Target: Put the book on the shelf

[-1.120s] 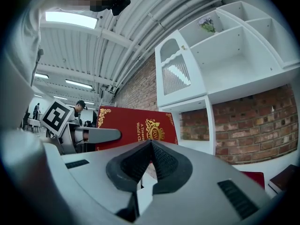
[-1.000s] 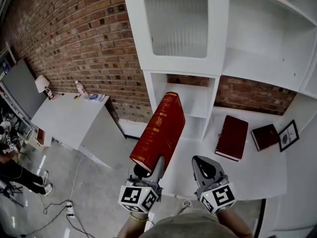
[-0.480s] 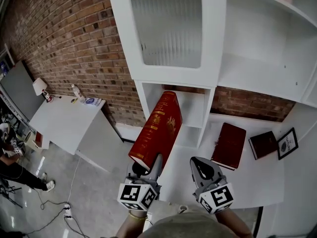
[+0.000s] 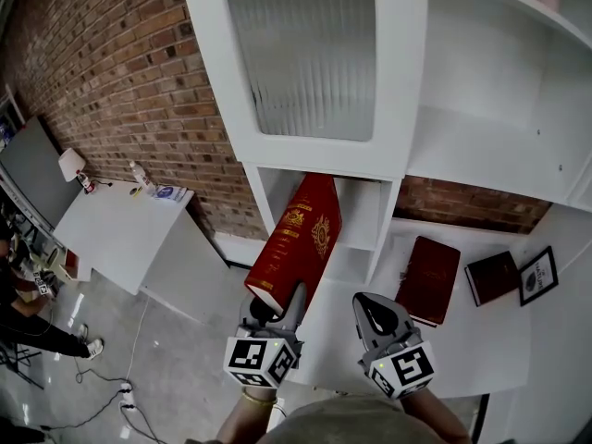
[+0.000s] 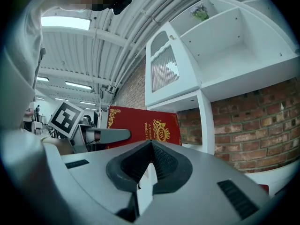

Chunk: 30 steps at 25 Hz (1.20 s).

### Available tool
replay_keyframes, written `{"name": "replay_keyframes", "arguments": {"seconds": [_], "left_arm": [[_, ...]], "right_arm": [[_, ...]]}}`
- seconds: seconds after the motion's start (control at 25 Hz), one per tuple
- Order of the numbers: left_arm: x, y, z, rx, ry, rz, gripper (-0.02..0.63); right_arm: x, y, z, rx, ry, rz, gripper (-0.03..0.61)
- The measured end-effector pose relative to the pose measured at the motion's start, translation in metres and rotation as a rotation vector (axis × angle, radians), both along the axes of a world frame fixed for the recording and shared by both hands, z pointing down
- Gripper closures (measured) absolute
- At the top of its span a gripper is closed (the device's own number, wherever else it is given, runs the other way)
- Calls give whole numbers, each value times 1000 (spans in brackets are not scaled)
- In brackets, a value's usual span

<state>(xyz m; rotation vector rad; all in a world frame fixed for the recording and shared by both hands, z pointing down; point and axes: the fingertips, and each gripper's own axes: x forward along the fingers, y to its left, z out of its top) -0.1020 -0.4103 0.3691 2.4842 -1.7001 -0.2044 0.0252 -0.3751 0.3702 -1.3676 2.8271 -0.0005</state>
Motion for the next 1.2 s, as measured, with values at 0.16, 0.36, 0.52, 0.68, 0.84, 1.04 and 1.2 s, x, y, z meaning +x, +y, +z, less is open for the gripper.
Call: {"name": "replay_keyframes", "arguments": {"seconds": [0.16,0.36,0.52,0.68,0.84,1.04,1.2], "left_arm": [[4,-12,1,-7,-7,5,380],[8,-27,4,-14,-21,5,379],[13,-37,4,-15,-50,0,379],[16,-47,6,-11,-75,-15,379],[21,-55,9,-9,-104,-21,379],[29,-68,13,3,-131,-31,379],[33,-77,15,1,-147,-30,379]], "right_arm": [[3,-8,-3,1,4,7,572],[4,-17,-2,-5,5,11,572],[8,-22,-5,-7,6,15,572],[10,-25,-5,-6,5,19,572],[13,-26,-4,-10,1,22,572],[18,-27,-1,-15,2,28,572],[22,-28,-1,-9,-1,35,572]]}}
